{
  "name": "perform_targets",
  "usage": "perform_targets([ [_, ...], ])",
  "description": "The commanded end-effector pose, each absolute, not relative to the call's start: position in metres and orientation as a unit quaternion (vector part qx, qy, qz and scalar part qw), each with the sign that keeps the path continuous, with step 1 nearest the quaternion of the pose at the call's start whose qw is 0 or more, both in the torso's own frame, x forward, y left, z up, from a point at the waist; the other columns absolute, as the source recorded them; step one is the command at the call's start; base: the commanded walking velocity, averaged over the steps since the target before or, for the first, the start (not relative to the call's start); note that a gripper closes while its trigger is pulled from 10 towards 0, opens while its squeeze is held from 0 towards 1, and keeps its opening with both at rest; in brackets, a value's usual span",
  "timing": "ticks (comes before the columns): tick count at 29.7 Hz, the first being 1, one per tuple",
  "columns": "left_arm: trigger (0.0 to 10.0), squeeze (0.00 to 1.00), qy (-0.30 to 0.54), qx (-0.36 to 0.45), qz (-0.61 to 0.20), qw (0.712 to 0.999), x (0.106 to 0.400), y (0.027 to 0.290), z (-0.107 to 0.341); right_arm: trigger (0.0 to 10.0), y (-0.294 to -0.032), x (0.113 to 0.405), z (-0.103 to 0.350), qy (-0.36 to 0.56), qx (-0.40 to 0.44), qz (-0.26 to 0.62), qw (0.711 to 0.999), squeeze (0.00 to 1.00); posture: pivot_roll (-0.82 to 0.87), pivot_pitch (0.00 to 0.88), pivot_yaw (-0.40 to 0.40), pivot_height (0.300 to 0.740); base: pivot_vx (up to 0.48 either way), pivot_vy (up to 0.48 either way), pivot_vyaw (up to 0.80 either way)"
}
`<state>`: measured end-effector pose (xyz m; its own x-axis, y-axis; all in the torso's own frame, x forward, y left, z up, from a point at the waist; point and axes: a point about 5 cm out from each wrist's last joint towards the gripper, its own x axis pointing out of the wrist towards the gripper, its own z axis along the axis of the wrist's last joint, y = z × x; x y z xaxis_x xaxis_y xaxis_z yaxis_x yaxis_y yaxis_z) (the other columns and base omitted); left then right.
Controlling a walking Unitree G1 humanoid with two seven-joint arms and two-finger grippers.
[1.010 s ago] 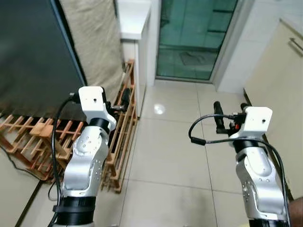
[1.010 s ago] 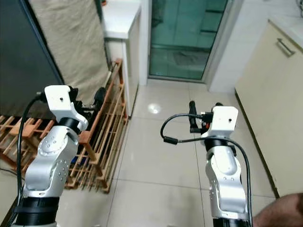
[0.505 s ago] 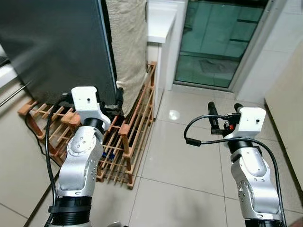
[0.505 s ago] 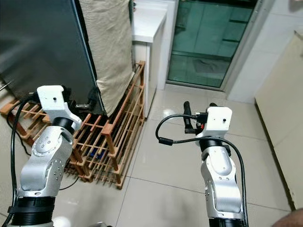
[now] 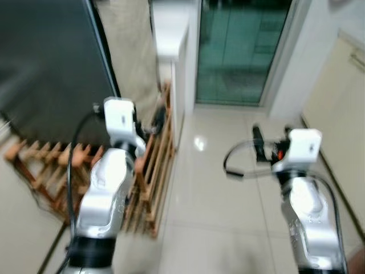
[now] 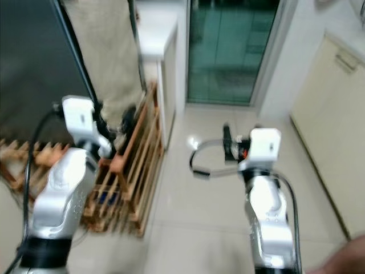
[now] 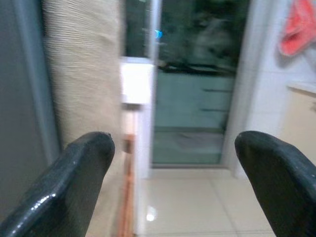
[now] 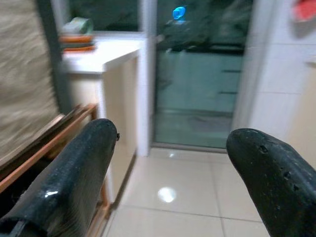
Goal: Restocking fridge
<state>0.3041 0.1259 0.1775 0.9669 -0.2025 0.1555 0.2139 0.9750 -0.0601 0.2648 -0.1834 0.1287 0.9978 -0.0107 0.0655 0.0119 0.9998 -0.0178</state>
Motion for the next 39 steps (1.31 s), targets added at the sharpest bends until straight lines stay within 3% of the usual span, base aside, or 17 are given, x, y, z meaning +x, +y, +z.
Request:
perform_targets([
  [1,10.0,0.0,-0.055,-0.03,-0.068,0.996,0.307,0.14,0.171,10.0,-0.172,0.269,0.137,-0.05,0.0,0.014,0.999,0.0,-0.09,0.0,0.011,0.74,0.0,0.0,0.0],
  [30,10.0,0.0,-0.008,-0.075,0.051,0.996,0.348,0.153,0.165,10.0,-0.182,0.266,0.137,-0.044,-0.01,0.001,0.999,0.0,-0.14,0.0,0.024,0.74,0.0,0.0,0.0],
  [39,10.0,0.0,-0.03,-0.081,0.079,0.993,0.354,0.156,0.175,10.0,-0.181,0.265,0.136,-0.041,-0.01,0.0,0.999,0.0,-0.14,0.0,0.024,0.74,0.0,0.0,0.0],
])
